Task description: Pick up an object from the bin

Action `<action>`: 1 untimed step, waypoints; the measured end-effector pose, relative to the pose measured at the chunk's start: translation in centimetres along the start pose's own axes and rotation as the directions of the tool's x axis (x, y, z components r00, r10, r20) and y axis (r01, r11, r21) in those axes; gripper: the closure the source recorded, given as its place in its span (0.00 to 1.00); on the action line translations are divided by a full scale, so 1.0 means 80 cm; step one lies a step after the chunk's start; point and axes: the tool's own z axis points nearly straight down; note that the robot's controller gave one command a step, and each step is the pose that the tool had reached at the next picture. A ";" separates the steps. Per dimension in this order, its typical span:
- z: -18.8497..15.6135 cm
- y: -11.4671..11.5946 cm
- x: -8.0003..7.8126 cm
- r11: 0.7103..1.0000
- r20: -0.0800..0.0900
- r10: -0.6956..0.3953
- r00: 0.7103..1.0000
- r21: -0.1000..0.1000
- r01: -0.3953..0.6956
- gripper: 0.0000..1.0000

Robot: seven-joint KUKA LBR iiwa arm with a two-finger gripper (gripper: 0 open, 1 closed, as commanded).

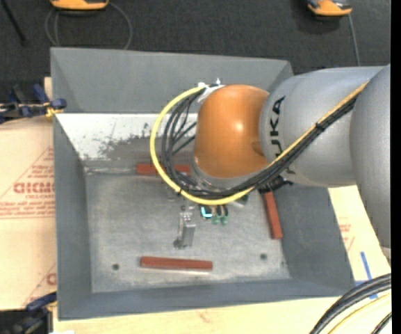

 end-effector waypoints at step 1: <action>0.123 0.004 0.068 0.999 0.003 -0.047 0.999 0.000 0.047 0.00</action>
Offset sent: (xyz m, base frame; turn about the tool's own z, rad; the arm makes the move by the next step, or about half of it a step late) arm -0.0534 0.0034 -0.0950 -0.0485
